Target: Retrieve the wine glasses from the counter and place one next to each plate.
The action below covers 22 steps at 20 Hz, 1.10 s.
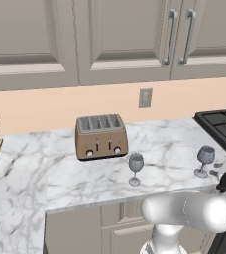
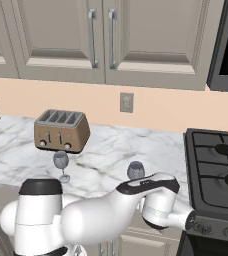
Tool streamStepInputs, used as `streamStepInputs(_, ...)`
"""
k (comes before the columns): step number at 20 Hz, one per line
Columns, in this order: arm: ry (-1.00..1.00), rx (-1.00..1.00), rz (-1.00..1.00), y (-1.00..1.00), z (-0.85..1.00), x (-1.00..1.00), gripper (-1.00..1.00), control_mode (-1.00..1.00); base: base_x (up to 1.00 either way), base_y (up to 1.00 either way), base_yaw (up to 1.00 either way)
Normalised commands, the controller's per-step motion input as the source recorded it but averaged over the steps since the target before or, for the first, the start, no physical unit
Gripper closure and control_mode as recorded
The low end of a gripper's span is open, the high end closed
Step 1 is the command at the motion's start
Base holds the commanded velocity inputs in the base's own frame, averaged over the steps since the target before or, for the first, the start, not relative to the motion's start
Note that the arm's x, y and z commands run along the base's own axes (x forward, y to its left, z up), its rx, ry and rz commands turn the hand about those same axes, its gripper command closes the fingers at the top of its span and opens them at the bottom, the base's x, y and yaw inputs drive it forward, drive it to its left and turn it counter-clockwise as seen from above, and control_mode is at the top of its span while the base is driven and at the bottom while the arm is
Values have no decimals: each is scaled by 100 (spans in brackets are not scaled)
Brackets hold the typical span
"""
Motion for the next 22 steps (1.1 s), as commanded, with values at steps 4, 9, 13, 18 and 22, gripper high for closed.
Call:
streamStepInputs(4, 1, 6, 0, 11, 0, 13, -100, -100, 0, 0, 0)
streamStepInputs(9, 3, 0, -1, 22, -2, 23, -100, -100, 0, 0, 0)
streamStepInputs(13, 3, 0, -4, 25, -1, 23, -100, -100, 0, 0, 0)
streamStepInputs(18, 1, 0, -3, 5, -7, 6, -100, -100, 0, 0, 0)
streamStepInputs(22, 1, 0, -2, 4, -14, 7, -100, -100, 0, 0, 0)
